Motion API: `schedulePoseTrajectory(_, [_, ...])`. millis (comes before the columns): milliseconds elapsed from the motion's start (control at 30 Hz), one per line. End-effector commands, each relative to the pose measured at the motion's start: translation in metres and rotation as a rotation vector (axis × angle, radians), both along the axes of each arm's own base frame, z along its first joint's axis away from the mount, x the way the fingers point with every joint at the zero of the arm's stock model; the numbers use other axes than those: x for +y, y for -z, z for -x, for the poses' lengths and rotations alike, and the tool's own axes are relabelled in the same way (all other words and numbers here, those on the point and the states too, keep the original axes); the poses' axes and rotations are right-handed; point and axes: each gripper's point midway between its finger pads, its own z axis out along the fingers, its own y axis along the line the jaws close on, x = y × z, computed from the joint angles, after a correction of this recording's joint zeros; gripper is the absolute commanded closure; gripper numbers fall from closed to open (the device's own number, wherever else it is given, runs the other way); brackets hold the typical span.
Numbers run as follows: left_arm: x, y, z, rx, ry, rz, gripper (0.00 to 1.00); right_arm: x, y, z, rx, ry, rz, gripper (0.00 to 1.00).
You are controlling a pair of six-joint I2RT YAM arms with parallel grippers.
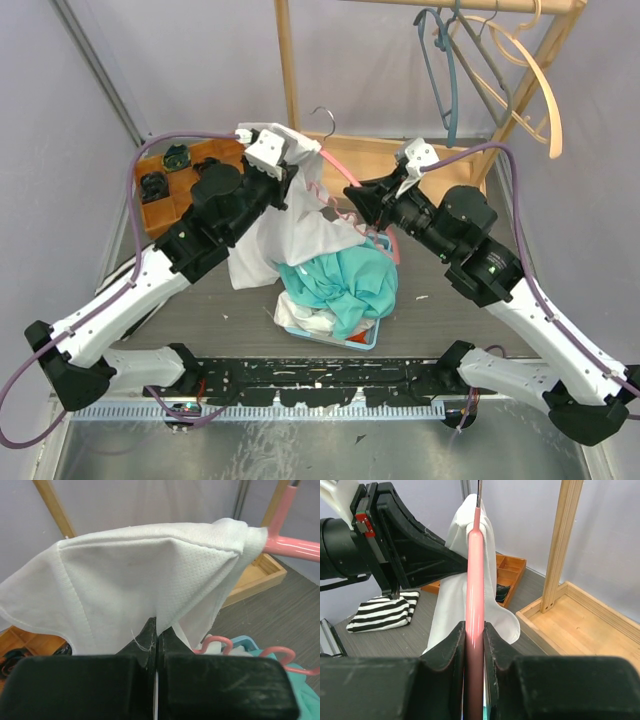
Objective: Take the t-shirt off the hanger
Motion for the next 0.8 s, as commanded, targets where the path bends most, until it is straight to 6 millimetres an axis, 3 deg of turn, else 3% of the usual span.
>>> schedulePoseTrajectory(0, [0.022,-0.043,-0.005,-0.092,-0.109,0.075,1.00,-0.013,-0.037,0.011,-0.092,0.015,-0.093,0.99])
schedulePoseTrajectory(167, [0.061,-0.061,-0.018,-0.119,-0.298,0.078,1.00,-0.021,-0.034,0.015,-0.088,0.032,-0.088,0.99])
schedulePoseTrajectory(467, [0.106,-0.067,-0.055,-0.088,-0.478,0.026,1.00,-0.051,-0.034,0.040,-0.101,0.061,-0.078,0.99])
schedulePoseTrajectory(567, [0.105,-0.051,-0.076,-0.049,-0.505,-0.010,1.00,-0.064,-0.040,0.048,-0.114,0.079,-0.089,0.99])
schedulePoseTrajectory(767, [0.089,-0.040,-0.099,-0.007,-0.478,-0.035,1.00,-0.075,-0.052,0.064,-0.143,0.069,-0.113,0.99])
